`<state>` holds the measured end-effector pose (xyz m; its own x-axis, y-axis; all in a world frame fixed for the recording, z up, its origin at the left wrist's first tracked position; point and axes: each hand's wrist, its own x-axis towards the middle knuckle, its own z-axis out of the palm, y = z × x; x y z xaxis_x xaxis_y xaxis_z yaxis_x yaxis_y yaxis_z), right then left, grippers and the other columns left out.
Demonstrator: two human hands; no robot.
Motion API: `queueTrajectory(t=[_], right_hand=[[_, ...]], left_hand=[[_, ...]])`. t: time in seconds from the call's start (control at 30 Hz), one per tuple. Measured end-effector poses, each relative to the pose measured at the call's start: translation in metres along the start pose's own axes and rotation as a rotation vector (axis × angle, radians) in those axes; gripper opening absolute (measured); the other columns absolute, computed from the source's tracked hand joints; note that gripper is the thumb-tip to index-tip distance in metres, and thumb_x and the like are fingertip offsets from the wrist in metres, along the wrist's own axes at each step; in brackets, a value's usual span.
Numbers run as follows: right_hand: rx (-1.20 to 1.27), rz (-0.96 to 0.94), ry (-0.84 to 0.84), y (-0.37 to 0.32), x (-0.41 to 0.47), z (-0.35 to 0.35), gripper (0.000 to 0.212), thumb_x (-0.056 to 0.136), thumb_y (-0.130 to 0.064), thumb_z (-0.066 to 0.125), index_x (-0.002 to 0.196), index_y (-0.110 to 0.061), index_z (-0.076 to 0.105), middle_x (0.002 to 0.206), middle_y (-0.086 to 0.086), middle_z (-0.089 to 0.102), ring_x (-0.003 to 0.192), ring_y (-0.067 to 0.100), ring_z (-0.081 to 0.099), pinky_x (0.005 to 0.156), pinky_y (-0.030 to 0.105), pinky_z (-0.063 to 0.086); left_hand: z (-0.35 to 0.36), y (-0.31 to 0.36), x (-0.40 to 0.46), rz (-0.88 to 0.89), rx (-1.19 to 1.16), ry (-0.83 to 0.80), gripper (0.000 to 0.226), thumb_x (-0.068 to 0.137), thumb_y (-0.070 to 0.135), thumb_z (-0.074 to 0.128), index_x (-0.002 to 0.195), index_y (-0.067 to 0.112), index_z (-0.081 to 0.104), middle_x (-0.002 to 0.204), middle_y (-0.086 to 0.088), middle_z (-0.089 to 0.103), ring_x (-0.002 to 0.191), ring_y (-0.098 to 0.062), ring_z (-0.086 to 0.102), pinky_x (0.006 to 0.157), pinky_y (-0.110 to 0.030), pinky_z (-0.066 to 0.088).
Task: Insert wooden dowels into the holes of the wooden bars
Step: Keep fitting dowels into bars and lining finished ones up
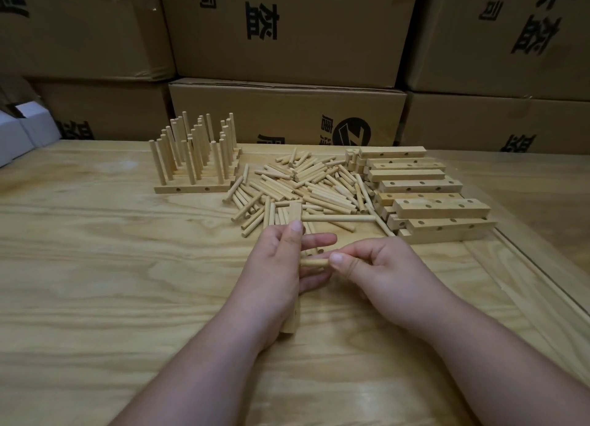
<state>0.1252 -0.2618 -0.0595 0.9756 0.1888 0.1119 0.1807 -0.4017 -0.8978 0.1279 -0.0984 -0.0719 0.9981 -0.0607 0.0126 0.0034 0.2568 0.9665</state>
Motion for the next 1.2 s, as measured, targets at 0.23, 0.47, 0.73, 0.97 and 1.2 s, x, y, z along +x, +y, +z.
queueTrajectory(t=[0.23, 0.47, 0.73, 0.97, 1.2], right_hand=[[0.002, -0.056, 0.041, 0.001, -0.002, 0.012, 0.015, 0.097, -0.026, 0.065, 0.090, -0.030, 0.078, 0.089, -0.019, 0.076, 0.090, -0.005, 0.068, 0.076, 0.010, 0.048], [-0.067, -0.217, 0.132, 0.002, -0.004, 0.010, 0.013, 0.090, -0.016, 0.074, 0.096, -0.026, 0.079, 0.086, -0.018, 0.070, 0.076, -0.002, 0.065, 0.067, 0.008, 0.045], [-0.302, -0.411, 0.166, -0.001, -0.005, 0.009, 0.017, 0.086, -0.014, 0.079, 0.101, -0.022, 0.079, 0.074, -0.017, 0.050, 0.066, 0.007, 0.053, 0.061, 0.009, 0.037], [-0.387, -0.484, 0.175, -0.004, -0.004, 0.009, 0.017, 0.086, -0.025, 0.070, 0.099, -0.021, 0.081, 0.068, -0.026, 0.051, 0.073, -0.008, 0.054, 0.066, 0.005, 0.036], [-0.247, -0.300, 0.122, 0.000, -0.001, 0.010, 0.009, 0.089, -0.025, 0.074, 0.092, -0.029, 0.081, 0.083, -0.024, 0.071, 0.088, -0.006, 0.065, 0.075, 0.008, 0.045]], left_hand=[[-0.004, 0.004, 0.004, -0.049, -0.153, 0.042, 0.039, 0.108, 0.045, 0.035, 0.121, 0.013, 0.054, 0.101, -0.010, 0.078, 0.092, -0.030, 0.076, 0.076, -0.042, 0.062], [-0.006, 0.001, 0.006, -0.103, -0.247, 0.031, 0.046, 0.108, 0.046, 0.030, 0.120, 0.012, 0.058, 0.105, -0.014, 0.077, 0.097, -0.036, 0.075, 0.085, -0.043, 0.061], [-0.007, 0.001, 0.009, -0.091, -0.201, 0.030, 0.045, 0.107, 0.048, 0.031, 0.121, 0.014, 0.058, 0.103, -0.008, 0.079, 0.089, -0.027, 0.077, 0.061, -0.027, 0.060], [-0.007, -0.001, 0.008, -0.039, -0.103, -0.008, 0.042, 0.107, 0.048, 0.031, 0.119, 0.014, 0.053, 0.102, -0.004, 0.079, 0.084, -0.021, 0.077, 0.067, -0.026, 0.061], [-0.005, -0.004, 0.006, 0.021, 0.000, -0.003, 0.040, 0.107, 0.049, 0.030, 0.113, 0.016, 0.052, 0.103, 0.002, 0.079, 0.088, -0.021, 0.077, 0.069, -0.026, 0.060]])
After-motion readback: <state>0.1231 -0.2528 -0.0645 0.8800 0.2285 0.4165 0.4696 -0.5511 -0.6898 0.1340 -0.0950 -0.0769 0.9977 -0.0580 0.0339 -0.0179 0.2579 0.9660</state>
